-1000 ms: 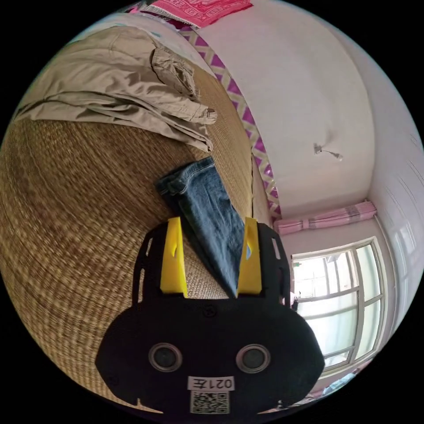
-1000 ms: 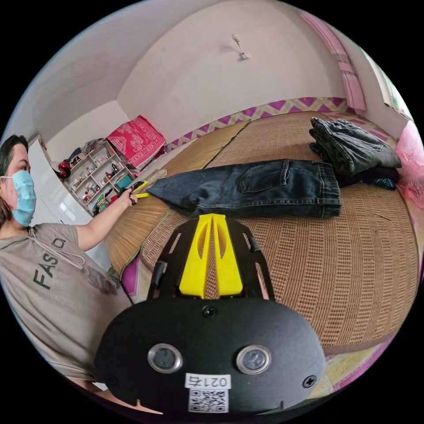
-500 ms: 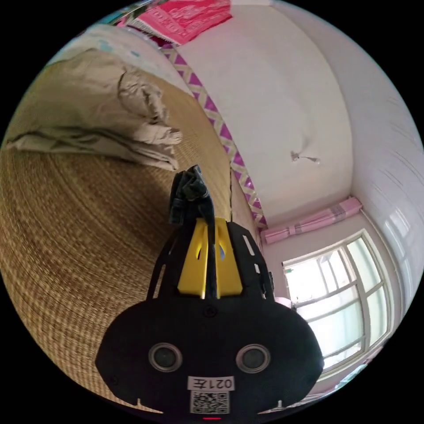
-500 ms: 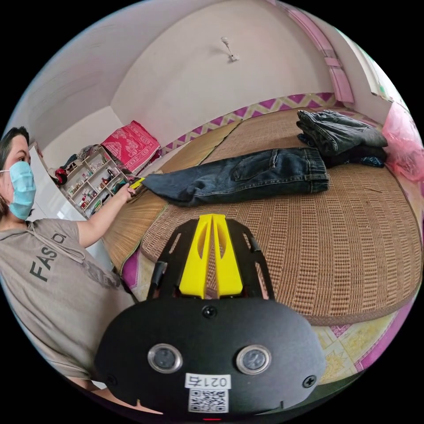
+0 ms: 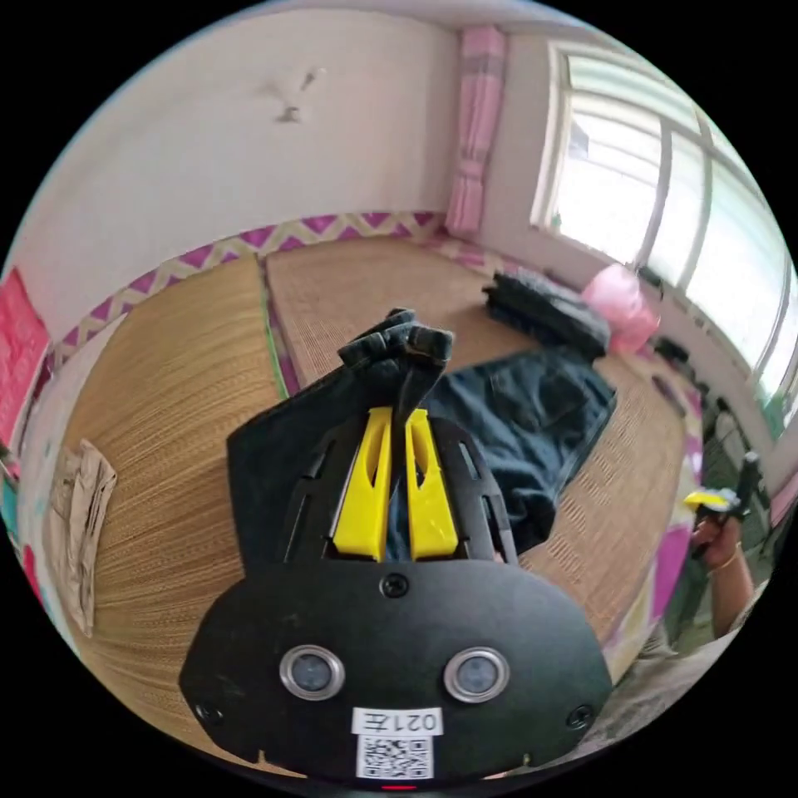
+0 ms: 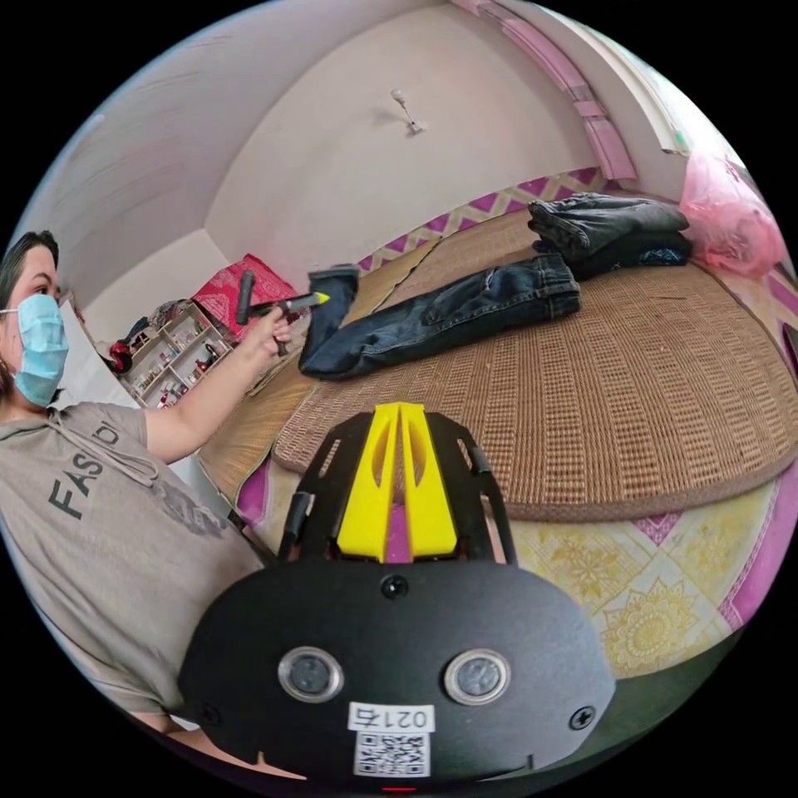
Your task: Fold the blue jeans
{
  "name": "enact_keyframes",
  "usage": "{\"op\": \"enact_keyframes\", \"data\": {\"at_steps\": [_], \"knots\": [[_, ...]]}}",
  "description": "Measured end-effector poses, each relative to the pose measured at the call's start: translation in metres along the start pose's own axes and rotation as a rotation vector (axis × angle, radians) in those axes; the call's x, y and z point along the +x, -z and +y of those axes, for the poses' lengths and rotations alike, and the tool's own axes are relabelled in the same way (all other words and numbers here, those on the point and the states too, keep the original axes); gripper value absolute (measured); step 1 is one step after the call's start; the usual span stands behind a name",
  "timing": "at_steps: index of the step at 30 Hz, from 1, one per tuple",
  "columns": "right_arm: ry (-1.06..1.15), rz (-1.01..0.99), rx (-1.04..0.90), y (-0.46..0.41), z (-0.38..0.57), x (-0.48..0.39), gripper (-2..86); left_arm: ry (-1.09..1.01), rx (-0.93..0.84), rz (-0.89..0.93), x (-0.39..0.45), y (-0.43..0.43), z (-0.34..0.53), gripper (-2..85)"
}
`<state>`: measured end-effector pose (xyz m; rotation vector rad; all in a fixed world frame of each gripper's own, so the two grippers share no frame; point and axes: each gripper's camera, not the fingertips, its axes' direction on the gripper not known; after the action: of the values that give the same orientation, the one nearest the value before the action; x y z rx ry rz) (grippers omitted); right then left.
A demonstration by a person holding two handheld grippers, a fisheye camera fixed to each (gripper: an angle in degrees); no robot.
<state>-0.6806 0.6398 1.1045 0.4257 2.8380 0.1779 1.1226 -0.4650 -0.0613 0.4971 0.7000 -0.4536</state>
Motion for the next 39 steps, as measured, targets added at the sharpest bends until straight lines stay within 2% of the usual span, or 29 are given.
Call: {"op": "enact_keyframes", "data": {"at_steps": [3, 6, 9, 10, 13, 15, 17, 19, 23, 26, 30, 33, 35, 37, 39], "knots": [[-0.040, -0.017, 0.017, 0.008, 0.011, 0.004, -0.5, -0.125, -0.199, -0.130, 0.053, -0.093, 0.022, 0.7], [-0.051, -0.029, 0.045, 0.018, 0.017, 0.001, -0.5, -0.092, -0.102, -0.141, 0.062, -0.093, 0.036, 2.7], [-0.045, -0.025, 0.028, 0.017, 0.018, -0.001, -0.4, -0.173, -0.005, -0.074, 0.077, -0.073, 0.032, 8.1], [-0.042, -0.025, 0.020, 0.015, 0.016, -0.001, -0.4, -0.239, 0.029, 0.004, 0.087, -0.070, 0.033, 8.8], [-0.043, -0.029, 0.004, 0.006, 0.000, 0.000, 0.1, -0.346, -0.148, 0.116, 0.098, -0.099, 0.038, 8.9], [-0.073, -0.030, 0.022, -0.001, -0.025, 0.003, 1.3, -0.254, -0.117, 0.217, 0.075, -0.095, 0.042, 8.0], [-0.138, -0.008, 0.046, -0.004, -0.045, 0.012, 5.1, -0.070, 0.054, 0.360, 0.025, -0.063, 0.052, 4.9], [-0.258, 0.011, 0.072, -0.008, -0.063, 0.029, 8.7, -0.012, 0.121, 0.403, -0.004, -0.039, 0.059, 4.7], [-0.562, -0.177, 0.187, -0.028, -0.085, 0.083, 12.8, 0.001, 0.165, 0.303, -0.055, 0.009, 0.080, 4.7], [-0.731, -0.210, 0.277, -0.052, -0.093, 0.109, 13.9, 0.079, 0.157, 0.263, -0.104, 0.022, 0.095, 4.2], [-0.843, -0.288, 0.373, -0.097, -0.117, 0.116, 11.2, 0.149, 0.123, 0.235, -0.147, 0.016, 0.110, 4.3], [-0.931, -0.345, 0.450, -0.121, -0.129, 0.121, 5.6, 0.214, 0.119, 0.304, -0.167, 0.005, 0.121, 4.7], [-0.958, -0.346, 0.463, -0.128, -0.138, 0.118, 2.3, 0.251, 0.141, 0.370, -0.177, 0.006, 0.131, 4.7], [-0.869, -0.212, 0.429, -0.122, -0.166, 0.093, 1.2, 0.244, 0.156, 0.383, -0.179, 0.014, 0.139, 4.7], [-0.606, -0.047, 0.373, -0.114, -0.224, 0.031, 0.4, 0.233, 0.175, 0.390, -0.182, 0.026, 0.150, 4.6]]}}
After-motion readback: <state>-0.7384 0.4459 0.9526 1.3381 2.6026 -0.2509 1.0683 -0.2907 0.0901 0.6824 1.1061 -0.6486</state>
